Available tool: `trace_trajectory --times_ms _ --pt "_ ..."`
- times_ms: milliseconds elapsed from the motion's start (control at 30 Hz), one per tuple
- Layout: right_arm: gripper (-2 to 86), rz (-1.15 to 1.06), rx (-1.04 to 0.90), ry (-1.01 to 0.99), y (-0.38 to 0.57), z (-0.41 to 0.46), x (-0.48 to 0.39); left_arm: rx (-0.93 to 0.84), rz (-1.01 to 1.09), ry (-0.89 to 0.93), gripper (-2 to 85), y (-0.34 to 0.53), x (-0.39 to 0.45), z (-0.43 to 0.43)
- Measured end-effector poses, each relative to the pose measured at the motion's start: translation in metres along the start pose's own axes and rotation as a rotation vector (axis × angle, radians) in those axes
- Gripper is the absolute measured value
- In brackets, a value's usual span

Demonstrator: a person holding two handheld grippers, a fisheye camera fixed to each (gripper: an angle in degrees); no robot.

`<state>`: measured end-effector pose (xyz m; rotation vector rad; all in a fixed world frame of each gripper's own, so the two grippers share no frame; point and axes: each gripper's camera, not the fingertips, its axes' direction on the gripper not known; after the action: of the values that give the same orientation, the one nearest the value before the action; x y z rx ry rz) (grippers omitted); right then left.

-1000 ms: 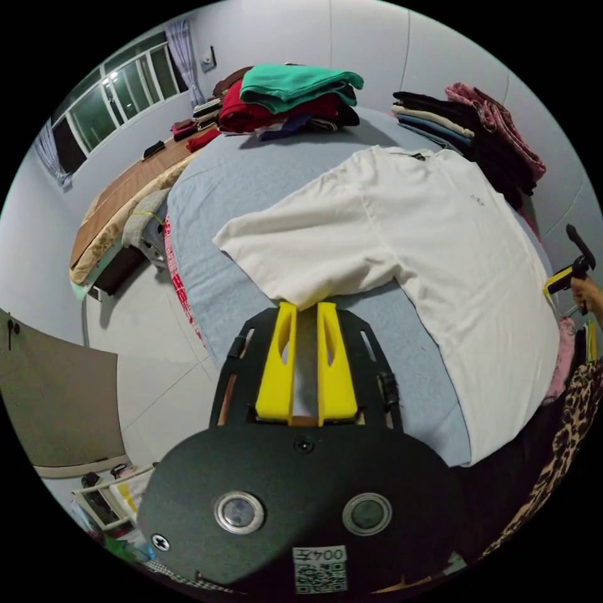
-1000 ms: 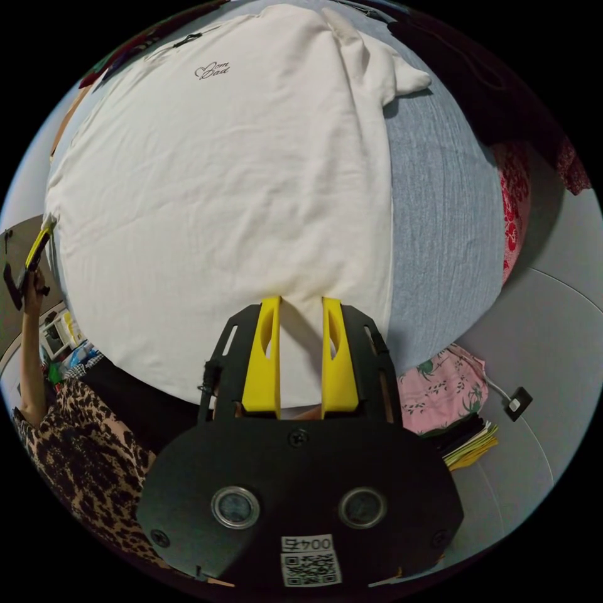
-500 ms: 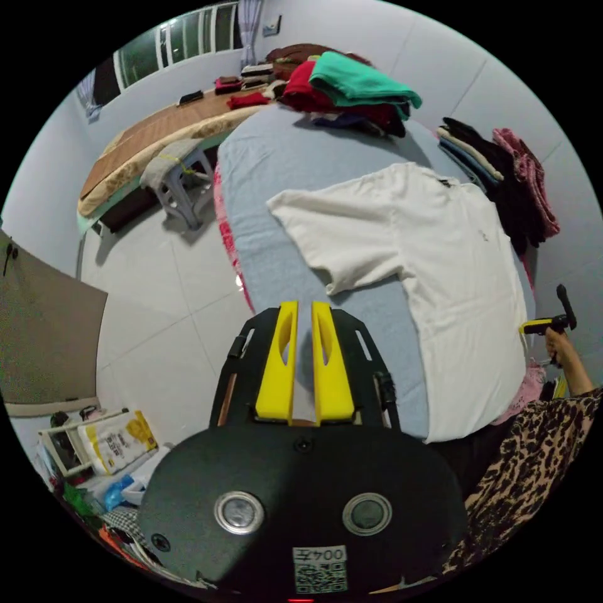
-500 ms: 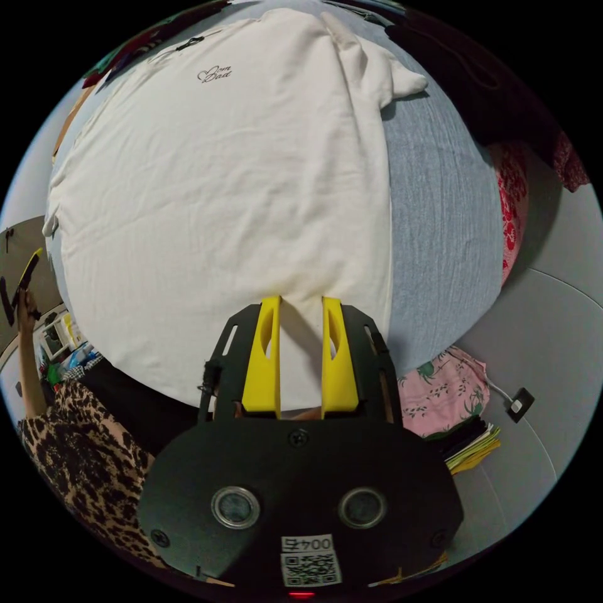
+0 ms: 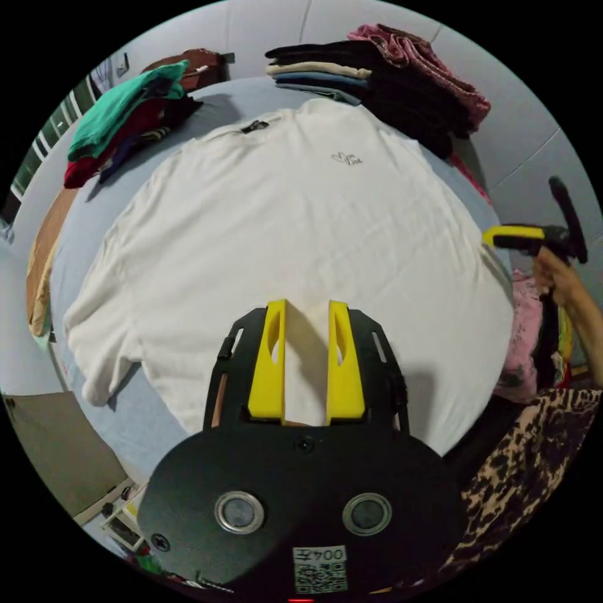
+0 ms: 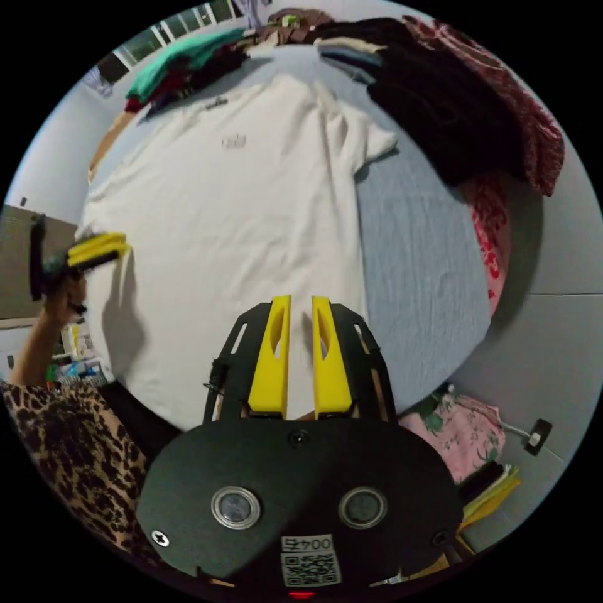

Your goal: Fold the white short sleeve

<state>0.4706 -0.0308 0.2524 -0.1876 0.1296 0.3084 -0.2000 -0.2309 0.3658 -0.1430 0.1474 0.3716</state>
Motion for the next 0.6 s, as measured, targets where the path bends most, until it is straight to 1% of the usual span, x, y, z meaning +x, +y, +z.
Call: trace_trajectory --times_ms 67,133,233,333,467,600 --pt "7.0 0.019 0.079 0.002 -0.023 -0.007 0.026 -0.023 -0.022 -0.021 9.2 -0.009 0.010 0.004" --pt "8.0 0.093 0.143 -0.077 -0.056 -0.009 0.066 -0.064 -0.048 -0.025 9.2 -0.023 0.019 0.009" --pt "9.0 0.182 0.154 -0.123 -0.092 0.005 0.103 -0.106 -0.077 -0.038 9.2 -0.039 0.033 0.015" --pt "10.2 0.243 0.115 -0.172 -0.115 0.024 0.123 -0.141 -0.103 -0.041 9.0 -0.054 0.043 0.021" --pt "9.4 0.253 0.091 -0.156 -0.127 0.038 0.128 -0.184 -0.121 -0.050 8.9 -0.072 0.057 0.027" --pt "4.7 0.156 0.073 -0.084 -0.137 0.040 0.116 -0.193 -0.145 -0.060 8.4 -0.086 0.074 0.033"
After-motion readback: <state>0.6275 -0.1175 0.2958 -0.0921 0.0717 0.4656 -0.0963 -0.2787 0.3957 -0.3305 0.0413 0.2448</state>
